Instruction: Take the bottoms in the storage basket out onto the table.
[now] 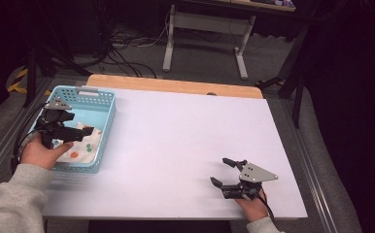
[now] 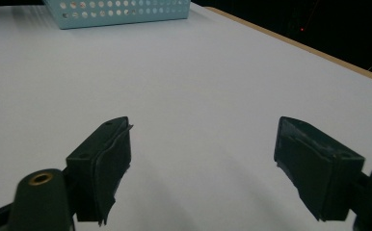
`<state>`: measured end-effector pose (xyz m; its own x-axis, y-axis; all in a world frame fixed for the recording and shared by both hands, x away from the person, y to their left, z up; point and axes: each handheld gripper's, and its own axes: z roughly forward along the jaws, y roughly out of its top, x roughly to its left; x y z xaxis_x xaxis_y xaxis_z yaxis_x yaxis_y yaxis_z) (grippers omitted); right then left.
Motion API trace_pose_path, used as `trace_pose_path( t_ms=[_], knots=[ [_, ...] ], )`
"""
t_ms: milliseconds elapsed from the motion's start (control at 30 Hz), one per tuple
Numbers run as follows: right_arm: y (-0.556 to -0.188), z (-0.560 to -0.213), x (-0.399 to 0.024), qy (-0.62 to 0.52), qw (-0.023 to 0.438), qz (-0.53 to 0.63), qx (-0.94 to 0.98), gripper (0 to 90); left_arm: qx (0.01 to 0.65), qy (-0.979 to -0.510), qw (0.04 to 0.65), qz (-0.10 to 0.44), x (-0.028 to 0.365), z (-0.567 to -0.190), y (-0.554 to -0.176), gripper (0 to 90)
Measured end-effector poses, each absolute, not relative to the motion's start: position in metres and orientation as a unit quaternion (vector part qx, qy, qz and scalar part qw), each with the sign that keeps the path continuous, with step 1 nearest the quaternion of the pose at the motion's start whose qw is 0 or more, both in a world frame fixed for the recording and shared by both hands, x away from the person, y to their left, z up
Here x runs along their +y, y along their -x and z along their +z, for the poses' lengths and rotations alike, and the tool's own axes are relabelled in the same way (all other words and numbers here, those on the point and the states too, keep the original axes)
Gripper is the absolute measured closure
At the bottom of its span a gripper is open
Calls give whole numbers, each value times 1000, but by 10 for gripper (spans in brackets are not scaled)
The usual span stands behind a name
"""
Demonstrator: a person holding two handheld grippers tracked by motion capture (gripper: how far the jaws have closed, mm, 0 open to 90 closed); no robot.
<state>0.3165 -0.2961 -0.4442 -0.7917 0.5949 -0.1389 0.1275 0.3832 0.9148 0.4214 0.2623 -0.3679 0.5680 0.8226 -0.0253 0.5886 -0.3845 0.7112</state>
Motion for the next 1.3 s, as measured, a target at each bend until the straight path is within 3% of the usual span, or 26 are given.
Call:
trace_pose_path(
  t_ms=[833, 1300],
  knots=[
    [-317, -444, -295, -230, 233, 505, 799, 204, 465, -831, 262, 153, 276, -379, -446, 139],
    [-317, -445, -295, -228, 231, 503, 801, 202, 492, -831, 230, 118, 290, -389, -460, 144]
  ],
)
